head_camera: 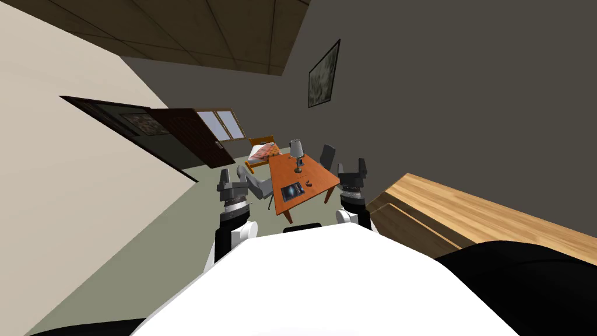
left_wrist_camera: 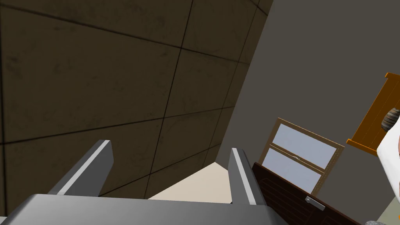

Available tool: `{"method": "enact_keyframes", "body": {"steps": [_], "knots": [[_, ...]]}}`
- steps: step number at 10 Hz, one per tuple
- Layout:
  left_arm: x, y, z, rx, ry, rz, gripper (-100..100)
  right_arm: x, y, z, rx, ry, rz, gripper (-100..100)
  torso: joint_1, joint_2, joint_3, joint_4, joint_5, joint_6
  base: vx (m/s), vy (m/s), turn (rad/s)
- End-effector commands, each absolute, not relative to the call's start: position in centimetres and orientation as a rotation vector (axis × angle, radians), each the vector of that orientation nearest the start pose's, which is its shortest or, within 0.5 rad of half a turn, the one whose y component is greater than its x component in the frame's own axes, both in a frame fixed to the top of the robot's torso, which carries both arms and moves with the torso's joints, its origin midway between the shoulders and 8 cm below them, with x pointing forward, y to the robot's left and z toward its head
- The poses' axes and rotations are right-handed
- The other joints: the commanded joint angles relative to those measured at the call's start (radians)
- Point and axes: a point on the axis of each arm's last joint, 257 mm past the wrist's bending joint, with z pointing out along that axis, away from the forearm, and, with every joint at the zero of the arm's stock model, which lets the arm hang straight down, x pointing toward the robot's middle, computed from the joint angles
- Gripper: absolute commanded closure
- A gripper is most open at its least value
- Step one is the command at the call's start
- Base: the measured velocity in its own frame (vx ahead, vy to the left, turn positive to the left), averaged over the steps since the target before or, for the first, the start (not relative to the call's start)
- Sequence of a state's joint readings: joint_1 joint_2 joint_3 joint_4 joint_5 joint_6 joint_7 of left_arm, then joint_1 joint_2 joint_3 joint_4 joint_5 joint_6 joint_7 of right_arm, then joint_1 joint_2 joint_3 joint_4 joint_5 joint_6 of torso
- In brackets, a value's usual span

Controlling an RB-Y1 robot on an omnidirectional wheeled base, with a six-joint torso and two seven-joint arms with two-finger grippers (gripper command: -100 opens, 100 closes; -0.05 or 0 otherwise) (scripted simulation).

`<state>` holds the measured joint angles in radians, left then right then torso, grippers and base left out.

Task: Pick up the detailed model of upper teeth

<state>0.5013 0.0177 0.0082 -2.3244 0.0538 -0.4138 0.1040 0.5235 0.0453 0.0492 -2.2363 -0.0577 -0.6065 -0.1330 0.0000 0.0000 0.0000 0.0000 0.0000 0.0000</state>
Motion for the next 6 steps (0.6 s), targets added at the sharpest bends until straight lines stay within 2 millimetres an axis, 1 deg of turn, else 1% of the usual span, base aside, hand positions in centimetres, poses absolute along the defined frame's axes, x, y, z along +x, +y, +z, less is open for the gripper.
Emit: {"method": "enact_keyframes", "body": {"steps": [1, 3, 4, 6], "knots": [[34.8, 28.7, 2.8, -0.753, 0.592, -1.416, 0, 33.5, -27.7, 0.5, 0.749, 0.514, 1.493, -100, 0.0, 0.0, 0.0, 0.0, 0.0, 0.0, -0.047, 0.025, 0.06], [34.8, 28.7, 2.8, -0.753, 0.592, -1.416, 0, 33.8, -27.8, -1.4, 0.767, 0.581, 1.473, -100, 0.002, 0.005, 0.003, 0.001, 0.0, 0.0, -0.095, 0.043, 0.085], [34.8, 28.7, 2.8, -0.753, 0.592, -1.416, 0, 34.0, -27.9, -2.8, 0.783, 0.622, 1.458, -100, 0.003, 0.006, 0.004, 0.001, 0.001, 0.0, -0.095, 0.063, 0.122], [34.8, 28.7, 2.8, -0.753, 0.592, -1.417, 0, 34.3, -28.2, -6.4, 0.826, 0.719, 1.416, -100, 0.004, 0.008, 0.004, 0.002, 0.001, 0.0, -0.105, 0.064, 0.144]]}}
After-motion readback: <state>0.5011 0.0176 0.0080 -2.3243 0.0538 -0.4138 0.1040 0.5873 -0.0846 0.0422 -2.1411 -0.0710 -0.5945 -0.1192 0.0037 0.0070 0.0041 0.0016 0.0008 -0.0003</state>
